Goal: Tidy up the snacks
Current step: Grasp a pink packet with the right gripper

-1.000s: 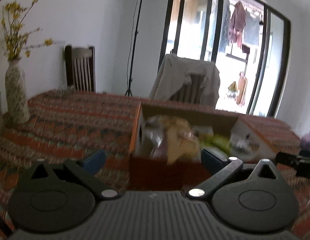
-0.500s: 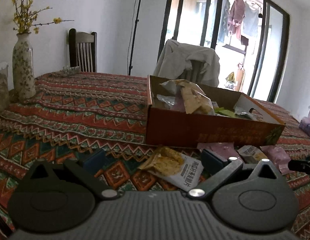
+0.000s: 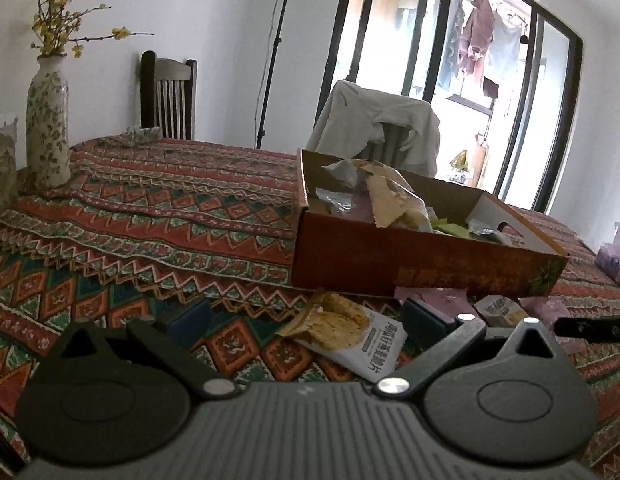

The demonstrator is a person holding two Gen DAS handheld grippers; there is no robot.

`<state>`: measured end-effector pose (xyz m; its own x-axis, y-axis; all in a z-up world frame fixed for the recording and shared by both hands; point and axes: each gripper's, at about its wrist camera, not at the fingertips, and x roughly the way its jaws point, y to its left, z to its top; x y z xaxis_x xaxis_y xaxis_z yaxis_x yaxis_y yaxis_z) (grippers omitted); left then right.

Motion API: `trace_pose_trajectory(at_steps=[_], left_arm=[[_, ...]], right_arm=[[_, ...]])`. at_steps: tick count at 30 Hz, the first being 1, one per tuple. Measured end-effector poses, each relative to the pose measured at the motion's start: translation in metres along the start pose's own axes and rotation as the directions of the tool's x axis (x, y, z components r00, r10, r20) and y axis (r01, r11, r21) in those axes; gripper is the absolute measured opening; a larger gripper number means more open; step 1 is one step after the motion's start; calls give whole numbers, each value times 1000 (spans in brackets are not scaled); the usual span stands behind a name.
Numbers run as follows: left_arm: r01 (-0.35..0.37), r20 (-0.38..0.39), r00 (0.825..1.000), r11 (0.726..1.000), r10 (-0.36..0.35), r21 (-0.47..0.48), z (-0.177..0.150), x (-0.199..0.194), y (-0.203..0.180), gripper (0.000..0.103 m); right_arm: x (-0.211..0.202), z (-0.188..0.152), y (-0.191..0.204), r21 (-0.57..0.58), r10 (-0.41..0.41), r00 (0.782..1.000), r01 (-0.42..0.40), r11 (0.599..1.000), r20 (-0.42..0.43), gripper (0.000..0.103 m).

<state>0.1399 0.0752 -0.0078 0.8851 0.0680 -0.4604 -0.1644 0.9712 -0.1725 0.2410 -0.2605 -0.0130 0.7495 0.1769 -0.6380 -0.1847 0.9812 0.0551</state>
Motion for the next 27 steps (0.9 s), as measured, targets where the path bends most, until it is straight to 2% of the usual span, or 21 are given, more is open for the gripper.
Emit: trace_pose_trajectory(at_steps=[1,3,7,8,9,13,17,21,27], left_arm=[[0,-2,1000,1000,0,-2,0,0,0,103],[7,-11,1000,1000,-7,0,0,1,0,103],[4,-8,1000,1000,-4,18,-1,1,-3,103],[2,-11,1000,1000,-2,18,-1,1,-3,103],[0,-12,1000,1000,0,17,-1,1,-3,103],[-5,-16,1000,1000,5,17,-1,2,-4,103],[-10,-17,1000,1000,10,20,-1,3,-4,103],[-14,-21,1000,1000,14,19,-2,4,-3,103],[-20,-36,999,999,21,29,-2,7,-5,103]], right_arm=[[3,3,-1,5,-3,1000,3,1000,-2,103],[9,7,-1,16,-9,1000,9,1000,-9,95],[19,8,5,-2,7,1000,-7,1000,-27,94],[22,8,7,-10,4,999,-5,1000,-32,90],[24,8,7,-11,3,999,-4,1000,-36,82],[28,6,7,-18,-7,999,6,1000,-38,79],[24,3,10,-45,13,1000,-13,999,-18,59],[17,-2,15,-79,-6,1000,7,997,4,59],[-12,-15,11,-106,-29,992,42,994,121,59]])
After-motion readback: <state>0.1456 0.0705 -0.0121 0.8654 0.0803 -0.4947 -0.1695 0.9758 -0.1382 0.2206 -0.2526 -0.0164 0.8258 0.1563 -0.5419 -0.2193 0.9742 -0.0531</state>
